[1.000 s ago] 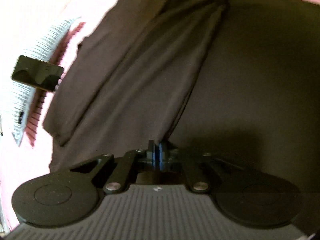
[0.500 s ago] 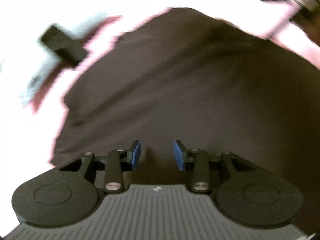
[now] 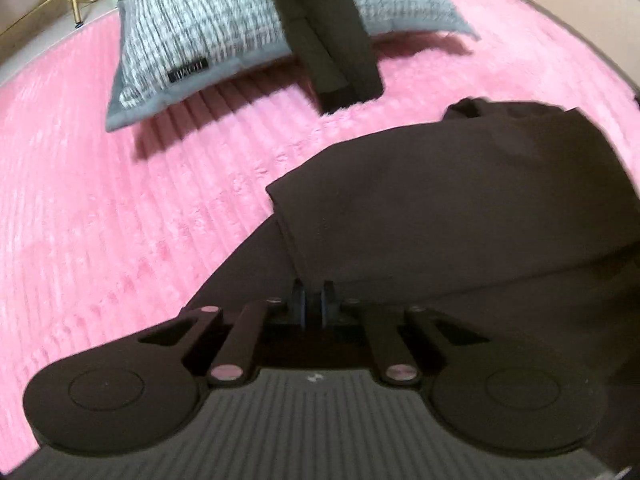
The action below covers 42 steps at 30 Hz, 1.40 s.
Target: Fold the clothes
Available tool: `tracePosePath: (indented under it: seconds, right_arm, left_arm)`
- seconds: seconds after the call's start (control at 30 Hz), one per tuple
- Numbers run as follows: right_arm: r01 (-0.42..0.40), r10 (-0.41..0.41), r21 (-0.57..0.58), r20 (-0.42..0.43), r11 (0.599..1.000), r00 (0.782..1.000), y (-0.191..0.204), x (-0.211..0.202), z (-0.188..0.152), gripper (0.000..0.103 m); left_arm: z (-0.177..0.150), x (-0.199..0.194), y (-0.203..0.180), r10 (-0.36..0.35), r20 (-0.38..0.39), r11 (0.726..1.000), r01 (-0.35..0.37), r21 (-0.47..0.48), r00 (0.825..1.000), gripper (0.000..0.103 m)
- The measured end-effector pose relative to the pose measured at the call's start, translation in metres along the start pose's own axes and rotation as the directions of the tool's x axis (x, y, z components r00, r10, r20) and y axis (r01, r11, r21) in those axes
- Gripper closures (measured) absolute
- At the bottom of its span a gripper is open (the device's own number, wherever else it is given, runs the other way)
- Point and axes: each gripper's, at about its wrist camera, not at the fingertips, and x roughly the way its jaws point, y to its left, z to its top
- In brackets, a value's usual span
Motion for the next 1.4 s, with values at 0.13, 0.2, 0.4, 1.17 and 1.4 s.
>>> tracePosePath:
  seconds: [0.13,0.2,0.4,1.17,1.4]
  right_arm:
    - [0.01,-0.01,-0.011,0.002,1.0,1.0,0.0,-0.007,0.003,0.038]
    - [0.004,-0.004,-0.021,-0.008,1.0,1.0,0.002,-0.005,0.005,0.032]
    - [-0.025,0.025,-0.05,0.018,0.998,1.0,0.01,-0.006,0.017,0.03]
    - [-0.032,0.033,-0.029,0.032,0.999,0.999,0.013,-0.005,0.019,0.03]
    - [-0.21,0.21,-0.014,0.113,0.978,0.971,0.014,0.025,0.056,0.03]
  left_arm:
    - [-0.013,-0.026,0.0,0.018,-0.023,1.0,-0.018,0.015,1.0,0.098]
    - [-0.017,-0.014,0.007,0.037,-0.057,0.999,-0.037,0.009,0.998,0.093]
    - [-0.013,-0.018,0.018,0.098,0.01,0.995,-0.097,-0.025,0.995,0.069]
    - [-0.016,-0.011,0.011,0.195,0.09,0.981,-0.196,0.01,0.977,0.067]
    - [-0.037,0.01,-0.014,0.101,0.009,0.981,-0.101,0.163,0.995,0.066]
